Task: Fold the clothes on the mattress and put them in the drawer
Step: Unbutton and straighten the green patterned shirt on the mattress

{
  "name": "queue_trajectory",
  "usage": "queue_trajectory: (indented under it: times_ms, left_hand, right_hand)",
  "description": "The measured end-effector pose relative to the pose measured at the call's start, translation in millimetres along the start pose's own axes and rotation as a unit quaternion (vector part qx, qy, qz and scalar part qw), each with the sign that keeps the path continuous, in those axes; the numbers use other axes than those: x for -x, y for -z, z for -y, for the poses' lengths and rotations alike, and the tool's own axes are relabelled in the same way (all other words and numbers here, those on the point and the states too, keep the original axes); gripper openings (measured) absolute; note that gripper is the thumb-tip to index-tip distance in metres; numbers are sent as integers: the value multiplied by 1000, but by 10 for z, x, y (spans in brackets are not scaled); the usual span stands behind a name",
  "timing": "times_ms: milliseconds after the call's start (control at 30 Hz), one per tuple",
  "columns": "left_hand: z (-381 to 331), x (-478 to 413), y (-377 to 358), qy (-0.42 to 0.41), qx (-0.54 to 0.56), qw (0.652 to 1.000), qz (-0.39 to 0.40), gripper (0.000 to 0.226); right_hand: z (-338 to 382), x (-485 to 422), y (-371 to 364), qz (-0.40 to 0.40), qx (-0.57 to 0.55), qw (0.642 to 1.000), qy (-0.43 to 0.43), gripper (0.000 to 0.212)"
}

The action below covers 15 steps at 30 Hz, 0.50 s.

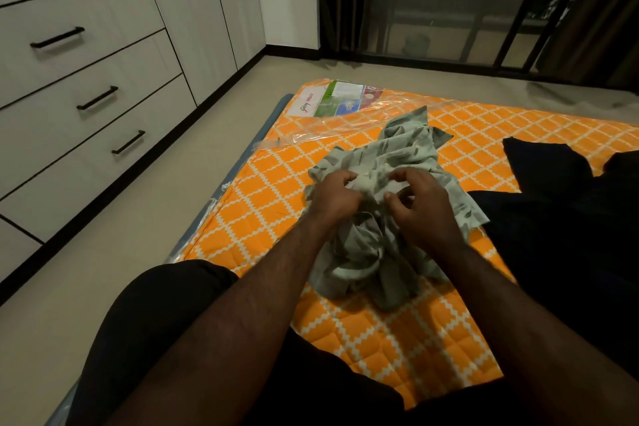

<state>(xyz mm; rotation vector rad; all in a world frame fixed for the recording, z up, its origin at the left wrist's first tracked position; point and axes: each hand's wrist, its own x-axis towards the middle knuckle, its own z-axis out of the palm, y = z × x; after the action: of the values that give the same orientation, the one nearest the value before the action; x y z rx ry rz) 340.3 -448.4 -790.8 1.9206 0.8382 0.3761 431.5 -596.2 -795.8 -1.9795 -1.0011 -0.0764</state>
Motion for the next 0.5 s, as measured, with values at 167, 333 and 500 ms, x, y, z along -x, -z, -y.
queue_trajectory:
  times_ms: [167, 333, 500]
  left_hand:
    - [-32, 41, 63, -98, -46, 988, 107, 23]
    - [-61, -17, -45, -62, -77, 988, 121, 38]
    - [29, -15, -38, -108, -88, 990, -33, 30]
  right_hand:
    - [-32, -2, 9, 74, 93, 993, -17, 82]
    - [-68, 38, -3, 152, 138, 978, -29, 50]
    - [20, 94, -56, 173, 140, 975, 18, 12]
